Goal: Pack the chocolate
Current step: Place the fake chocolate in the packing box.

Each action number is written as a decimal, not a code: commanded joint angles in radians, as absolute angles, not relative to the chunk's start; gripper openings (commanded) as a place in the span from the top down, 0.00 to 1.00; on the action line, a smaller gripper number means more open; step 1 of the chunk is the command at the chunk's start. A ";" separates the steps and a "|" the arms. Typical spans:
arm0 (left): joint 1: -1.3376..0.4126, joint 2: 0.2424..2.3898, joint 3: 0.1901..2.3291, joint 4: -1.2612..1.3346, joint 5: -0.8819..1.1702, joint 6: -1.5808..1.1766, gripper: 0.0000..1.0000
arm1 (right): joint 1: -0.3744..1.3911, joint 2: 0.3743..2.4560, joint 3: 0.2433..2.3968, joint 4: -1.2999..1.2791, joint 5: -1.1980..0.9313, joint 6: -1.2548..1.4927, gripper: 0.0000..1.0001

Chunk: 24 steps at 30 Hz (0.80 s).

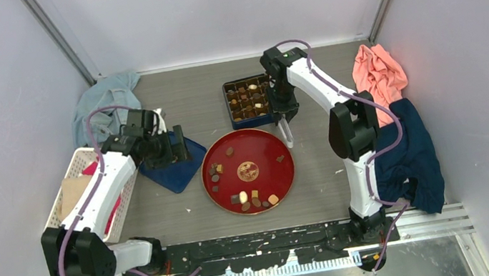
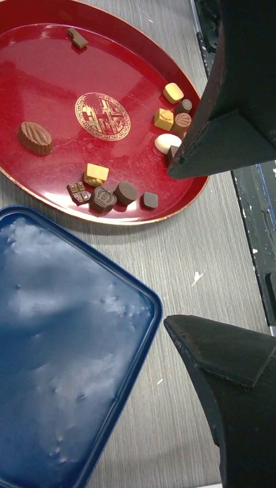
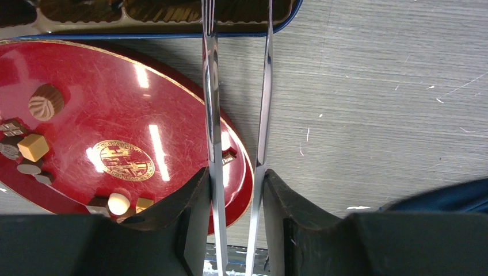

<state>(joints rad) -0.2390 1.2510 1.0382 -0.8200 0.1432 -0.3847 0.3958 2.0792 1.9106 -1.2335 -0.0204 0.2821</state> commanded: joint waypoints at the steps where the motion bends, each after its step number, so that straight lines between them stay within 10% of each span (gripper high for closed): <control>1: -0.232 1.252 1.084 -0.793 0.147 -0.377 0.12 | 0.390 2.075 1.949 -1.232 -0.042 0.264 0.76; 24: -0.232 1.267 1.071 -0.775 0.164 -0.382 0.12 | 0.388 2.016 1.867 -1.221 -0.060 0.280 0.75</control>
